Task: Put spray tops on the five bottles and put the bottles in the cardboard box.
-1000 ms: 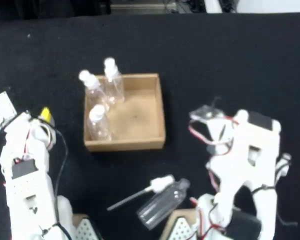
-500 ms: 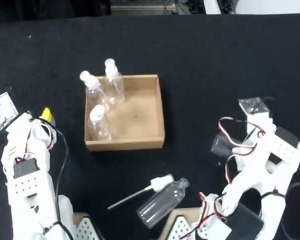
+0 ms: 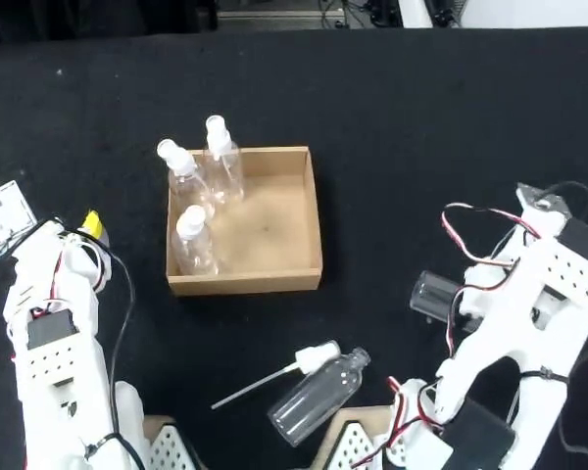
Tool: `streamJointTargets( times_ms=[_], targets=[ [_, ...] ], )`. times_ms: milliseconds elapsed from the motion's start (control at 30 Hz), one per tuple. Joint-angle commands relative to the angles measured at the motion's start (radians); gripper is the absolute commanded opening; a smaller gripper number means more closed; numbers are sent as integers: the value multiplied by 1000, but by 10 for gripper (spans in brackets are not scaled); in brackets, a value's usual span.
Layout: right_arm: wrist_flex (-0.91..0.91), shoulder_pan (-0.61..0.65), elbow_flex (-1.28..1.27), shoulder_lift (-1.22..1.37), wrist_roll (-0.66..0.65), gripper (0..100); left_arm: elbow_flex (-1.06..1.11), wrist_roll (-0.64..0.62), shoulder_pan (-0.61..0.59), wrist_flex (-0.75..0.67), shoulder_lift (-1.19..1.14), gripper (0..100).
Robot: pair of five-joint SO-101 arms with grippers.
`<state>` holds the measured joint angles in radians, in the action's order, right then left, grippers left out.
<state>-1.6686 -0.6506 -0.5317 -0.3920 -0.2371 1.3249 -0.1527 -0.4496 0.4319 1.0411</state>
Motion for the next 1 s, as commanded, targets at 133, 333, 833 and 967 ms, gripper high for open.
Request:
streamJointTargets(
  times_ms=[133, 333, 833, 967],
  targets=[
    [331, 48, -228, -4, 269, 266, -13, 6, 1, -15, 21, 191],
    [520, 49, -328, -4, 279, 266, -13, 6, 1, -17, 21, 191],
    [253, -81, -10, 4, 43, 265, -13, 6, 1, -17, 21, 191],
    [298, -233, 58, 5, -55, 265, -13, 6, 1, -17, 21, 191]
  ],
)
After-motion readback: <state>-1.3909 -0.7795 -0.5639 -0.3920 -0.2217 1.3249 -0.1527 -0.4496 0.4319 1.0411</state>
